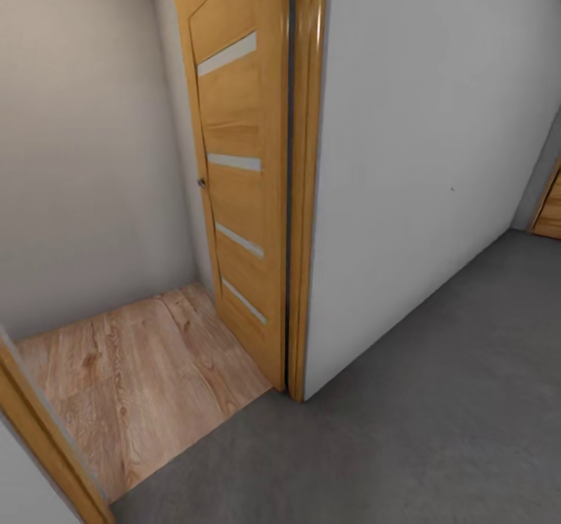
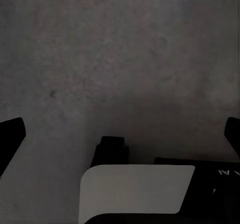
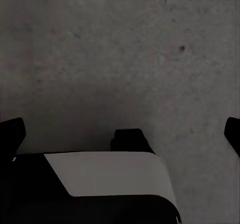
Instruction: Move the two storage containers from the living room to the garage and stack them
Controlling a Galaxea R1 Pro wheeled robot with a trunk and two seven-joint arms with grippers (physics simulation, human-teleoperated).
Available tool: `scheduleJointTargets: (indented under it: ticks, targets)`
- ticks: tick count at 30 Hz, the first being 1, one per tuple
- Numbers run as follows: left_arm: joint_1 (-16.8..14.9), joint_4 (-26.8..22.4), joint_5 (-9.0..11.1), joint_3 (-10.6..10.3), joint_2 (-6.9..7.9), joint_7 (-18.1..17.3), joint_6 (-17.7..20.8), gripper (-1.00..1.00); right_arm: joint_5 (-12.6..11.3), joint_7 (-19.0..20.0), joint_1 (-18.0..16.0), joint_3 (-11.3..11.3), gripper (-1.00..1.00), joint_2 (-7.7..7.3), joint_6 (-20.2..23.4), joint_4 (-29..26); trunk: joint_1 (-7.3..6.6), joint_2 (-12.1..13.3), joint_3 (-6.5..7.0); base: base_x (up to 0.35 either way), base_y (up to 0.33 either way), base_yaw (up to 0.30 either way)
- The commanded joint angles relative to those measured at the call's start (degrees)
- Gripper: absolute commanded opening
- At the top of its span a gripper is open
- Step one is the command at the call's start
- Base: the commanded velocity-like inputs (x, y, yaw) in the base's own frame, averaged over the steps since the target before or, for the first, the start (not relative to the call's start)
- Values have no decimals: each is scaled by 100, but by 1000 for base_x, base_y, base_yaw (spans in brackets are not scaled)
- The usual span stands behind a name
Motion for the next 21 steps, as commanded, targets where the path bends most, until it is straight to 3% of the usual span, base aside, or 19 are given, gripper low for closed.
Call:
scheduleJointTargets:
  ticks: [1, 21]
  targets:
    - [-3, -3, 29, -7, -1, 19, 21, 100, -57, -2, -7, 48, 100, 5, -31, 18, 3, -3, -6, 317, 0, 0]
    - [-3, -3, 27, -7, -1, 22, 21, 100, -52, -10, -7, 48, 100, 5, -6, 18, 3, -3, -6, 317, 0, 0]
